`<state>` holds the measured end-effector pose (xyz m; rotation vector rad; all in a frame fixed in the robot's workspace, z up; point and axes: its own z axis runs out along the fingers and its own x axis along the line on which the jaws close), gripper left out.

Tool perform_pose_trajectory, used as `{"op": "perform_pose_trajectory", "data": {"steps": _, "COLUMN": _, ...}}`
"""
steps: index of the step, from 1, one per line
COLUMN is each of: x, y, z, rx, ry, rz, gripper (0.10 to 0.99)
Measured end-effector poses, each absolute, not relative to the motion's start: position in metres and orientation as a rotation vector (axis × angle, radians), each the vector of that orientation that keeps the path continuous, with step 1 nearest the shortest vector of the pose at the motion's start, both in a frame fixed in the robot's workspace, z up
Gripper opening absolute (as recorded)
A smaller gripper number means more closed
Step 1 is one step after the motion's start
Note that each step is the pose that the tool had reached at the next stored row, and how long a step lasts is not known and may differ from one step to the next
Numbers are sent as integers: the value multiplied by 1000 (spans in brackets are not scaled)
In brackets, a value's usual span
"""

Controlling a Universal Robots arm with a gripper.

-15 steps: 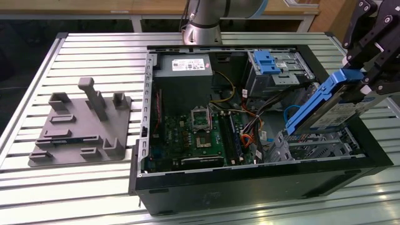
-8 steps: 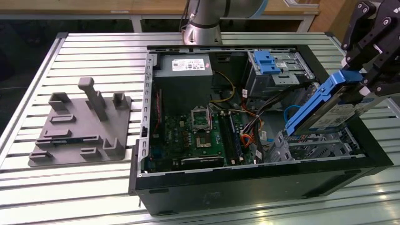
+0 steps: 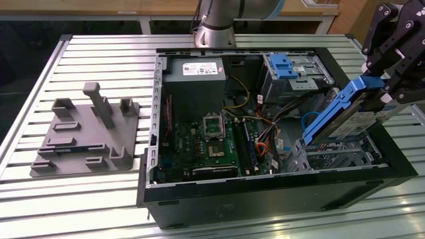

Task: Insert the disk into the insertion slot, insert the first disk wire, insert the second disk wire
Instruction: 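Insert the disk into the insertion slot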

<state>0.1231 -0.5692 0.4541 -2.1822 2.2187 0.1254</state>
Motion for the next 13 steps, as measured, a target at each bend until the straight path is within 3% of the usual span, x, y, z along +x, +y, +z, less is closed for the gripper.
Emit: {"op": "perform_pose_trajectory", "data": {"steps": 13, "x": 123, "y": -570, "z": 451, "rx": -2182, "ry": 2219, "rz": 125, "gripper": 361}}
